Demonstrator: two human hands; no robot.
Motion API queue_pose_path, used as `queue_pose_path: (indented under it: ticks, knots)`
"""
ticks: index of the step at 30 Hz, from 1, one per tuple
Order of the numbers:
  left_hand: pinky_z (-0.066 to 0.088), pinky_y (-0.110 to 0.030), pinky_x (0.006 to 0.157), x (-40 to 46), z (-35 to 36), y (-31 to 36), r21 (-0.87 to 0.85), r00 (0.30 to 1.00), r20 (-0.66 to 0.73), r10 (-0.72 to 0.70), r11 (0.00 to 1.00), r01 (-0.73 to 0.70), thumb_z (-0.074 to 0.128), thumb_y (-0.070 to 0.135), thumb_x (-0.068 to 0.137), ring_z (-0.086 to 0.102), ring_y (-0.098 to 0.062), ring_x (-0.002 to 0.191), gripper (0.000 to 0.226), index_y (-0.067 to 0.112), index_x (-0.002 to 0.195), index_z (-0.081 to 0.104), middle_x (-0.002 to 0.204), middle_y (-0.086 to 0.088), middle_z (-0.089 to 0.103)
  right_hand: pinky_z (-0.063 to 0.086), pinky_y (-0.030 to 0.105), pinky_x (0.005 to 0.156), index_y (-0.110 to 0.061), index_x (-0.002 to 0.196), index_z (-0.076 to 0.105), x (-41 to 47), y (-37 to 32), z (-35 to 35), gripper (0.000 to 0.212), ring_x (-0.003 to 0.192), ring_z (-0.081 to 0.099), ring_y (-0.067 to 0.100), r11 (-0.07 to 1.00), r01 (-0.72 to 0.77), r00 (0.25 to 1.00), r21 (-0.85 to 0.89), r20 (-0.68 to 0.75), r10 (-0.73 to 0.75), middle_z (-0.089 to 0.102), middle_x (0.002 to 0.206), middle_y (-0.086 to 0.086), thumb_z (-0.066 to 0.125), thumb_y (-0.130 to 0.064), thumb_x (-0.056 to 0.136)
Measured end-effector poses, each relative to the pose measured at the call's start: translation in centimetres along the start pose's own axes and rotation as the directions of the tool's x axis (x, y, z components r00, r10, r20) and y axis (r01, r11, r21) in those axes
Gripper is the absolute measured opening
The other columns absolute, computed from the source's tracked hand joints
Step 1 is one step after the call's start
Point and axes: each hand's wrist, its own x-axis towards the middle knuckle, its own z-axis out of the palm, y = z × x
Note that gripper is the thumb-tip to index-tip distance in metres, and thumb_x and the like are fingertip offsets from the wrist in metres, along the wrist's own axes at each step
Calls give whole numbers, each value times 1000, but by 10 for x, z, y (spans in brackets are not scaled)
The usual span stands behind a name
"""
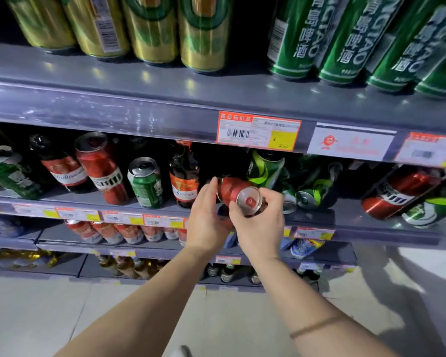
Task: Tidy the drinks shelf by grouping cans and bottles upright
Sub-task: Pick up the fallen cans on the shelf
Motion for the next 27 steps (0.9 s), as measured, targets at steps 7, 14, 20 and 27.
queue_pose_path:
  ticks: [7, 14, 20, 27]
  knots:
    - [44, -9, 66, 3, 8, 21, -307, 981, -74, -178, 940, 148, 75, 30, 76, 62, 8, 82, 24, 32, 94, 59, 91, 13, 68, 51, 21, 84, -23, 134, 49, 9, -15, -4, 70, 108, 57, 3, 978, 83, 994, 192, 51, -94, 56, 122, -11, 81, -33, 73]
    - [50, -33, 72, 26, 20, 7, -137, 949, -138, -284, 954, 265, 82, 45, 70, 63, -19, 88, 42, 21, 96, 58, 92, 3, 67, 44, 38, 92, -16, 127, 54, 37, 51, -29, 54, 112, 55, 22, 957, -231, 944, -177, -277, 176, 59, 121, 2, 73, -35, 80]
    - [47, -30, 74, 17, 34, 1, -82, 959, -175, -224, 974, 213, 84, 28, 71, 62, -19, 91, 42, 21, 102, 56, 97, 2, 65, 35, 46, 100, -20, 141, 43, 63, 63, -34, 87, 128, 43, 30, 778, -306, 952, -548, -197, 236, 52, 138, 7, 68, -65, 71]
    - [43, -29, 77, -10, 33, 14, -44, 911, -405, -75, 997, 63, 84, 16, 72, 47, -4, 85, 35, 24, 86, 53, 83, 11, 48, 32, 45, 99, -16, 136, 45, 69, 66, -40, 80, 124, 44, 30, 855, -283, 959, -436, -149, 241, 58, 128, 8, 70, -57, 72]
